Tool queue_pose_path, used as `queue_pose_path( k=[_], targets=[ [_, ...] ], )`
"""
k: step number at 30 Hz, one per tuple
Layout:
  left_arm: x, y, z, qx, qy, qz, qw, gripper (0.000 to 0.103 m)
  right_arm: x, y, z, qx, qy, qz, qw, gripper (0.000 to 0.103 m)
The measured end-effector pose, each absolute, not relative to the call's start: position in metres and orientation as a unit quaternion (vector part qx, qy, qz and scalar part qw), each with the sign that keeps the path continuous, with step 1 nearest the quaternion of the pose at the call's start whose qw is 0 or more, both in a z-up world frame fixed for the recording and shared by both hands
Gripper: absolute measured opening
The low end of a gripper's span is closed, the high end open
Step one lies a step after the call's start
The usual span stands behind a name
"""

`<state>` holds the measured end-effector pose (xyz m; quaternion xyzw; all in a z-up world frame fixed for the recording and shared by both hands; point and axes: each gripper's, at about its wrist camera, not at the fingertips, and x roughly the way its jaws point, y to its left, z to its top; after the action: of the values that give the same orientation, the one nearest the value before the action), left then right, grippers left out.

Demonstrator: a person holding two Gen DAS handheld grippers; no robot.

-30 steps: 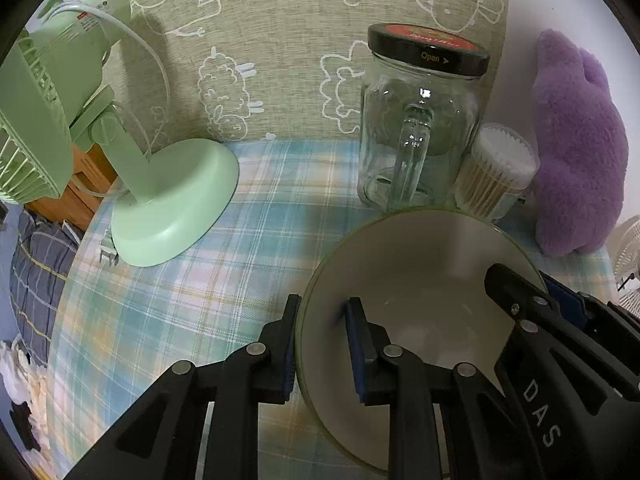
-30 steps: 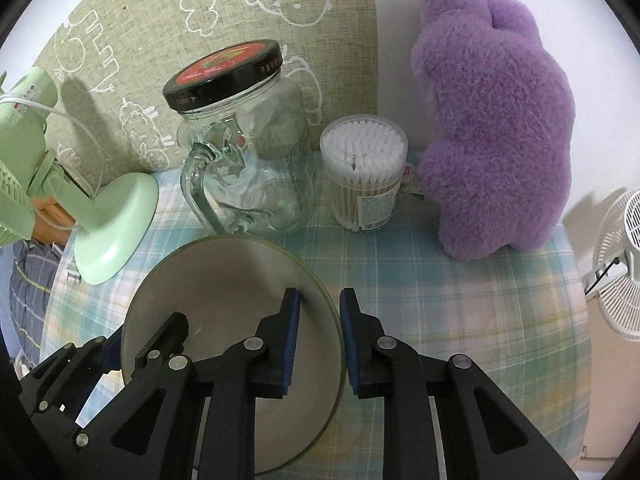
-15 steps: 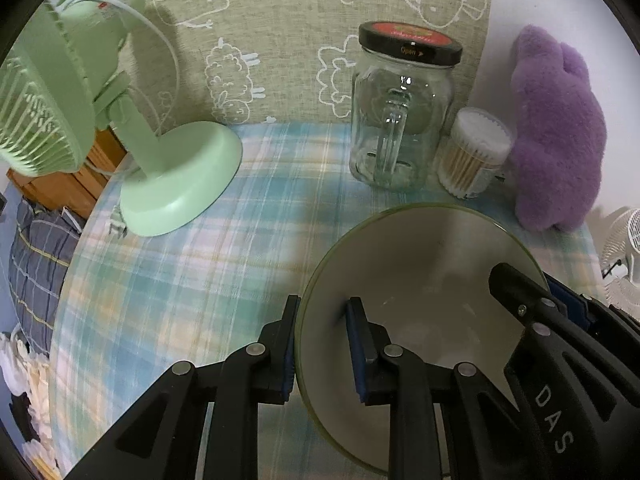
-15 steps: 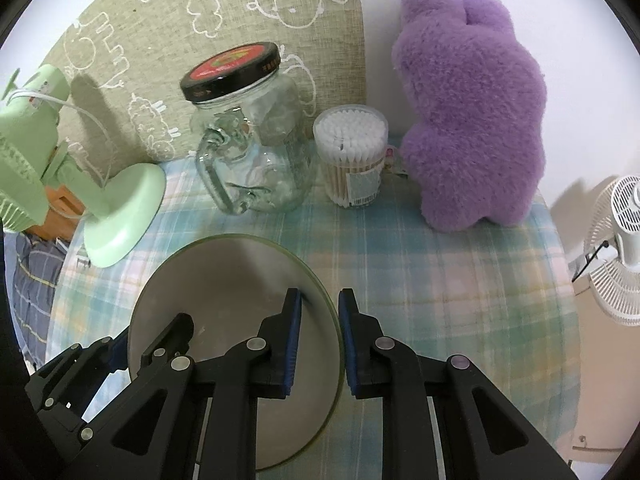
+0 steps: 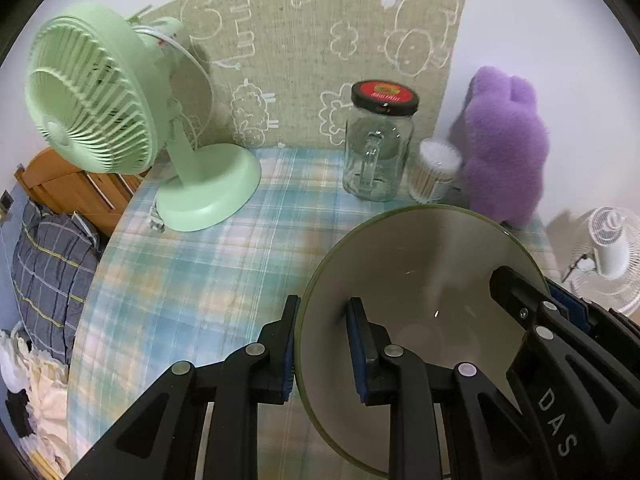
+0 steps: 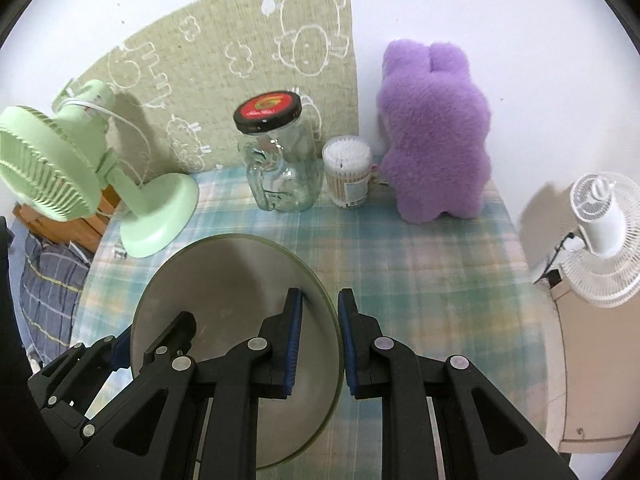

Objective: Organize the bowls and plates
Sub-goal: 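Lift the grey-green plate with both tools and carry it toward the other grey-green plate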

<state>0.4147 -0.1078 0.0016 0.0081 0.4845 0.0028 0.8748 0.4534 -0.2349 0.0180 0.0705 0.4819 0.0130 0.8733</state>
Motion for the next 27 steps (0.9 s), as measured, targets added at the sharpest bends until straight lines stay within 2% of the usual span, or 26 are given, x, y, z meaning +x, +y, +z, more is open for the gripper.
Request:
queue_pose_path(
  k=[15,27],
  targets=[
    [0.326,-0.087,0.056,0.047,0.451,-0.039,0.890,0.020,0.353,-0.209,0.075,0.082,0.459,-0.023,0.884,0.022],
    [0.260,-0.057,0.070,0.037,0.444,-0.067,0.893,0.021,0.277,-0.176,0.101,0.071,0.444,-0.048,0.892,0.022]
  ],
)
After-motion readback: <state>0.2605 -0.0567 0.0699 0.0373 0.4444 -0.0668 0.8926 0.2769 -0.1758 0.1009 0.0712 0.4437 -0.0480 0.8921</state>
